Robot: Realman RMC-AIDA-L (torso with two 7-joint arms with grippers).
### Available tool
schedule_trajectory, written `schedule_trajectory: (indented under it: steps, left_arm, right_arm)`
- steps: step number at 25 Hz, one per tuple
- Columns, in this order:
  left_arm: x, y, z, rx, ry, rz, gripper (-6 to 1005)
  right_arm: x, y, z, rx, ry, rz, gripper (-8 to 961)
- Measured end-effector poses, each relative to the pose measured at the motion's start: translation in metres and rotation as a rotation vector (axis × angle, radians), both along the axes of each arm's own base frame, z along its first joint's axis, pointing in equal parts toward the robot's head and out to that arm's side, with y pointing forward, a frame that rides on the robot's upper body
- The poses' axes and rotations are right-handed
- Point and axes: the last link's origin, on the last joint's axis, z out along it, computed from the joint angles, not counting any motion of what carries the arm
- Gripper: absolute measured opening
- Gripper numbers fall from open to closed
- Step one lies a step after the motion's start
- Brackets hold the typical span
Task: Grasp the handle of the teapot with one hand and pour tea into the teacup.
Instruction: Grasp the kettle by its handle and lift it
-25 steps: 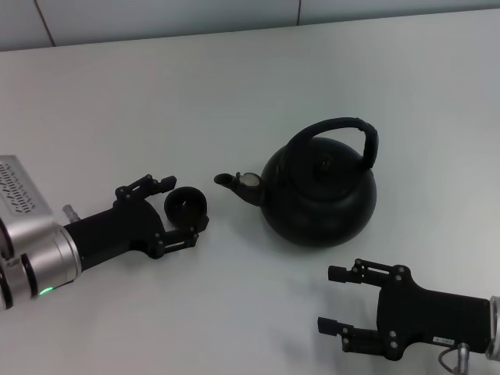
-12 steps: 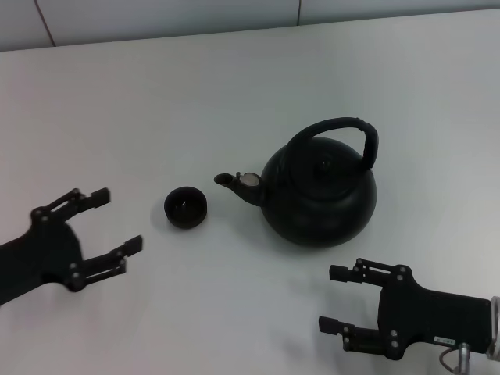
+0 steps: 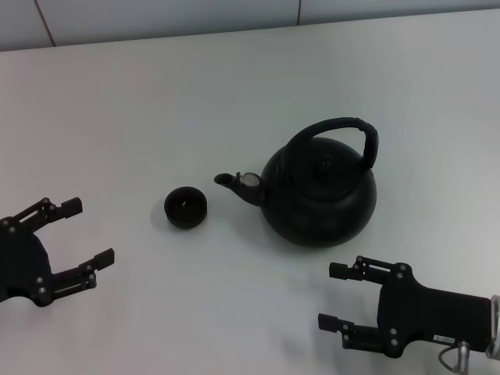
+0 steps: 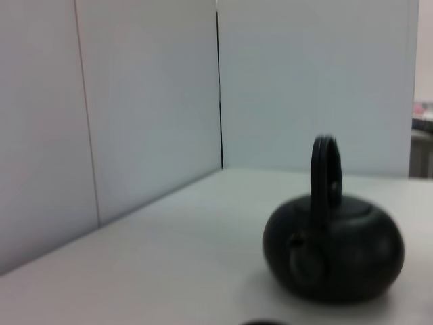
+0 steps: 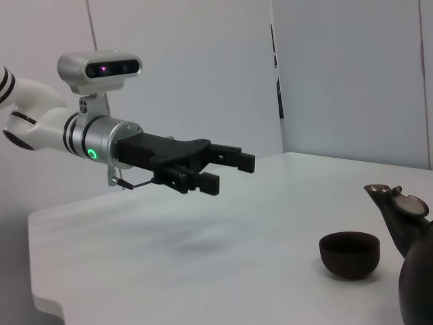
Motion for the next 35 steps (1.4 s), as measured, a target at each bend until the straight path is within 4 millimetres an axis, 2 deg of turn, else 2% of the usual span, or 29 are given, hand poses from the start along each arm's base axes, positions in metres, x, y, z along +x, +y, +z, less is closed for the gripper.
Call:
schedule_trajectory:
  steps: [5,11,26,29,30,31,35]
  left_arm:
    - [-0.01,0.002,0.003,-0.001,0.095,0.012,861]
    - [-0.013,-0.001,0.004,-0.036,0.126,0.002,861]
    - [-0.011,0.001,0.004,-0.04,0.121,0.002,860]
    - [-0.01,0.0,0.002,-0.037,0.114,0.001,860]
    - [-0.01,0.0,0.001,-0.035,0.11,0.002,860]
    - [-0.01,0.0,0.001,-0.035,0.11,0.002,860]
    - [-0.01,-0.002,0.0,-0.029,0.101,0.011,860]
  right_arm:
    - [0.0,0.0,0.0,0.002,0.001,-0.001,722]
    - [0.0,0.001,0.001,0.009,0.0,-0.002,722]
    - [0.001,-0.002,0.001,0.038,0.009,-0.006,722]
    - [-0.002,-0.009,0.001,0.127,0.052,-0.009,722]
    - [-0.002,-0.014,0.003,0.231,0.089,-0.035,722]
    - [-0.002,-0.014,0.003,0.231,0.089,-0.035,723]
    - [-0.001,-0.021,0.01,0.472,0.149,-0.14,723]
